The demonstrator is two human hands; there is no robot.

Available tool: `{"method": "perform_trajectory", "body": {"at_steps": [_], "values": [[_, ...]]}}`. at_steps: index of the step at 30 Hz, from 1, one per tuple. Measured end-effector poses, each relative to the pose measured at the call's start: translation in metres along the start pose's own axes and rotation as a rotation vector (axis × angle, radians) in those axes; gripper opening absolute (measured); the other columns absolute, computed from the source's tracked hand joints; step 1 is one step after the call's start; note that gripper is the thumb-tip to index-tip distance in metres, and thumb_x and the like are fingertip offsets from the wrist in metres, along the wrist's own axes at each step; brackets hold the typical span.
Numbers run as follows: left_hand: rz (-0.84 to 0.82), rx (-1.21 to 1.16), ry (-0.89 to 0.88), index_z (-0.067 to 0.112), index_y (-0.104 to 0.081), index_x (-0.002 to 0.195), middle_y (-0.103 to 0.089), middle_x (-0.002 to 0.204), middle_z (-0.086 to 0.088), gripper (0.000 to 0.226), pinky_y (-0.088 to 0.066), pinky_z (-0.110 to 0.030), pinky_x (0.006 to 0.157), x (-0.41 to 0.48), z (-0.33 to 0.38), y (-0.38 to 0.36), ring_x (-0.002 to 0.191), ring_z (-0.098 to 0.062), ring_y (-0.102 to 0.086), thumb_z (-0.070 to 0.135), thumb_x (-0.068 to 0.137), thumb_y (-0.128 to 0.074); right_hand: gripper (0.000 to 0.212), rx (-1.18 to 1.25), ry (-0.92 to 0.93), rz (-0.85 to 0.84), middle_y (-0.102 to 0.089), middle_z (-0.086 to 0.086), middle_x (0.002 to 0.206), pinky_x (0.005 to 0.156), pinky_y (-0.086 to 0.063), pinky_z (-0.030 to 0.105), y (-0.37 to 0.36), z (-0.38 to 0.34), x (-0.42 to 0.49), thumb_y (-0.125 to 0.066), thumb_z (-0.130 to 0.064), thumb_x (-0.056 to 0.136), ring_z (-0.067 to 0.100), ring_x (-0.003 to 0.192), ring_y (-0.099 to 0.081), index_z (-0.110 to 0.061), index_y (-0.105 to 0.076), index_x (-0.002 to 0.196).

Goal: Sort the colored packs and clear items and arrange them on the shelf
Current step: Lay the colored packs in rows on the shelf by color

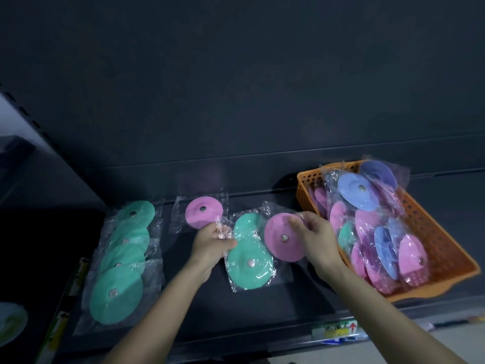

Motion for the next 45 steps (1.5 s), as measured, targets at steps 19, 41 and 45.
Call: {"method": "perform_trajectory", "body": {"at_steps": [19,41,45], "values": [[0.112,0.377,-0.239,0.006,-0.046,0.126,-0.060,0.114,-0.010,0.055,-0.047,-0.028,0.083,0.072,0.050,-0.033,0.095,-0.018,-0.057,-0.002,0.076,-0.069,0.014,-0.315,0.120,0.006,-0.065,-0.008,0.071,0.059,-0.037,0.005,0.025,0.013,0.028,-0.060,-0.016,0.089,0.001,0.069,-0.056,-0.023,-0.061,0.077],[-0.253,0.916,-0.633,0.025,-0.034,0.145,-0.020,0.157,0.005,0.055,-0.015,-0.024,0.114,0.033,0.051,-0.068,0.144,-0.009,-0.014,0.036,0.094,-0.052,0.014,-0.172,-0.045,-0.139,-0.065,-0.004,0.070,0.059,-0.042,0.021,0.015,0.025,0.017,-0.062,-0.018,0.090,0.006,0.063,-0.055,-0.013,-0.067,0.078],[-0.237,0.728,-0.638,0.024,-0.051,0.132,-0.051,0.135,0.009,0.050,-0.033,-0.017,0.101,0.010,0.060,-0.060,0.123,-0.004,-0.046,0.035,0.085,-0.066,0.018,-0.012,-0.027,-0.183,-0.059,-0.003,0.062,0.054,-0.040,0.020,0.005,0.011,0.011,-0.064,-0.018,0.089,0.006,0.056,-0.050,-0.009,-0.064,0.074]]}}
Point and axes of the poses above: each hand's wrist, its own x-axis towards the middle knuckle, its own y-axis out of the back of the hand, z = x × y, the point moved 6 cm from there along x, towards the middle knuckle
